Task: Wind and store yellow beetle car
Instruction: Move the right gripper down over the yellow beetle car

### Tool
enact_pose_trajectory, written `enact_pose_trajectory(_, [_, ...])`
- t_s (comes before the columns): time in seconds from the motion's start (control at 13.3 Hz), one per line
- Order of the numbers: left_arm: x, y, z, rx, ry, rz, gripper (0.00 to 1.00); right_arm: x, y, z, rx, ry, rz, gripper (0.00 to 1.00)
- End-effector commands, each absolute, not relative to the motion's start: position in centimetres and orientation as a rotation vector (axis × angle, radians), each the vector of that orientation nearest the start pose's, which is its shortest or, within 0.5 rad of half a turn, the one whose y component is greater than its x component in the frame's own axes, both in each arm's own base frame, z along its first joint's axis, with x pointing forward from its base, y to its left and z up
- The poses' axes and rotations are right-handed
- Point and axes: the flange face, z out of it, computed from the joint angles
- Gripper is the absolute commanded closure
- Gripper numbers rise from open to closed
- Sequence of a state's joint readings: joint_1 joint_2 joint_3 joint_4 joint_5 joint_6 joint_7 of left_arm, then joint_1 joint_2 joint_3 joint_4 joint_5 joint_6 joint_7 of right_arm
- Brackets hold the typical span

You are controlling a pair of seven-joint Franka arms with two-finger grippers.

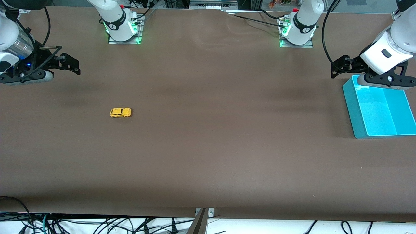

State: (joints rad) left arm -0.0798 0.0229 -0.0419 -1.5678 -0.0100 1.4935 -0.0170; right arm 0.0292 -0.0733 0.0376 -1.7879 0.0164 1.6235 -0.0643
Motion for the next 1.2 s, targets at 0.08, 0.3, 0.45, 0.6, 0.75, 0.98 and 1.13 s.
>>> enact_pose_trajectory(0.08, [55.0,-7.0,61.2,-3.145,0.153,0.142,0.00,52.0,3.7,56.7,-3.108,-0.220,0.153,0.00])
enact_pose_trajectory(0.3, [55.0,-7.2,61.2,-3.143,0.160,0.139,0.00,51.9,3.8,56.0,-3.108,-0.222,0.172,0.00])
enact_pose_trajectory(0.45, [55.0,-7.4,61.2,-3.141,0.165,0.139,0.00,51.8,3.7,54.8,-3.106,-0.238,0.198,0.00])
enact_pose_trajectory(0.6, [55.0,-7.5,61.2,-3.141,0.167,0.136,0.00,51.2,5.4,51.4,-3.084,-0.386,0.267,0.00])
enact_pose_trajectory(0.75, [54.9,-7.9,61.2,-3.140,0.179,0.136,0.00,50.7,5.6,47.8,-3.045,-0.571,0.276,0.00])
enact_pose_trajectory(0.98, [54.8,-8.5,61.2,-3.139,0.196,0.139,0.00,50.2,6.0,41.9,-2.880,-1.094,0.217,0.00])
enact_pose_trajectory(1.13, [54.9,-8.3,61.2,-3.139,0.191,0.139,0.00,50.3,6.0,37.7,-2.713,-1.438,0.171,0.00])
